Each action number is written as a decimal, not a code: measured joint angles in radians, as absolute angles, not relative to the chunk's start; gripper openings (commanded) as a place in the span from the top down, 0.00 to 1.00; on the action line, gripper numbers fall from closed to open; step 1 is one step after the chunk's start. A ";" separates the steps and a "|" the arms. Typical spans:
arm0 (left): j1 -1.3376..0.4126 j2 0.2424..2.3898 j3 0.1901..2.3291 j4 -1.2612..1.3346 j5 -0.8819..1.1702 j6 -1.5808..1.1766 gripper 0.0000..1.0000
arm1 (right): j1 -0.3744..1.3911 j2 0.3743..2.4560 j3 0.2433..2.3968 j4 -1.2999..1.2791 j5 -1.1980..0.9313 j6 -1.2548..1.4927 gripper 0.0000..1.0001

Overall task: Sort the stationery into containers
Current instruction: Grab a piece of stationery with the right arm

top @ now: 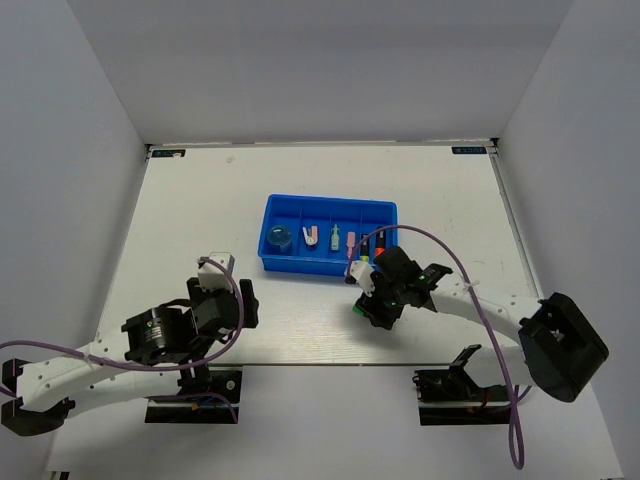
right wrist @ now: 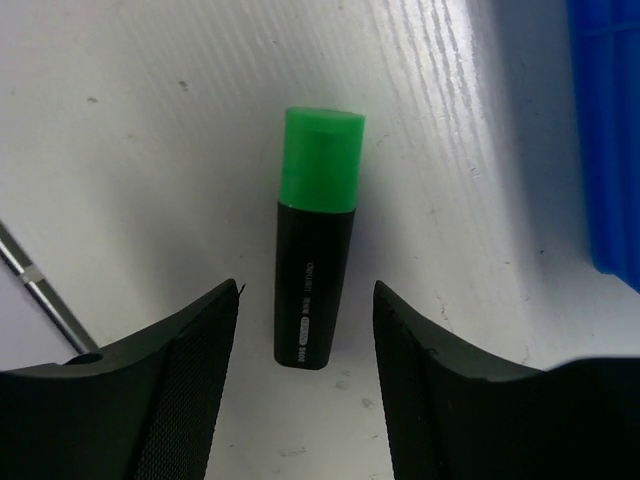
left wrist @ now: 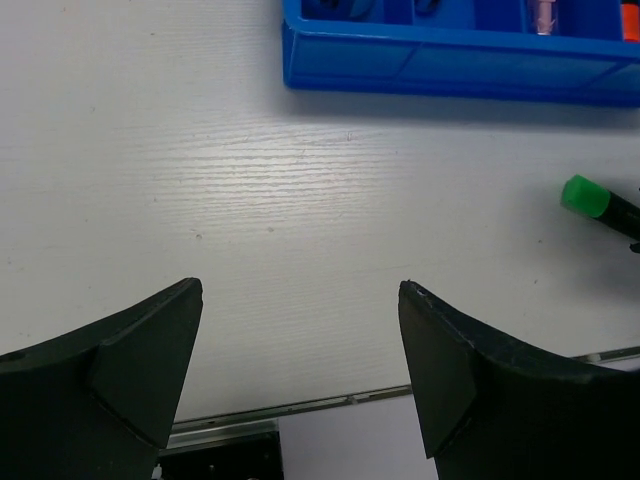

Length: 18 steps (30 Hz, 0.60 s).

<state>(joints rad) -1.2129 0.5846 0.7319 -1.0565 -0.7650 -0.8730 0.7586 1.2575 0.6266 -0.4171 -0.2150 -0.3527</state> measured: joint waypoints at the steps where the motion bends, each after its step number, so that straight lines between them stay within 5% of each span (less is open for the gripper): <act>1: -1.213 0.587 0.732 -1.062 -0.767 -0.874 0.11 | 0.766 1.268 0.628 -0.409 -0.192 -0.348 0.40; 8: -1.213 0.596 0.731 -1.073 -0.767 -0.878 0.11 | 0.805 1.357 0.653 -0.383 -0.115 -0.347 0.44; 13: -1.213 0.576 0.714 -1.073 -0.767 -0.881 0.11 | 0.808 1.384 0.672 -0.374 -0.101 -0.354 0.81; 18: -1.213 0.558 0.707 -1.073 -0.767 -0.881 0.11 | 0.812 1.380 0.672 -0.380 -0.104 -0.363 1.00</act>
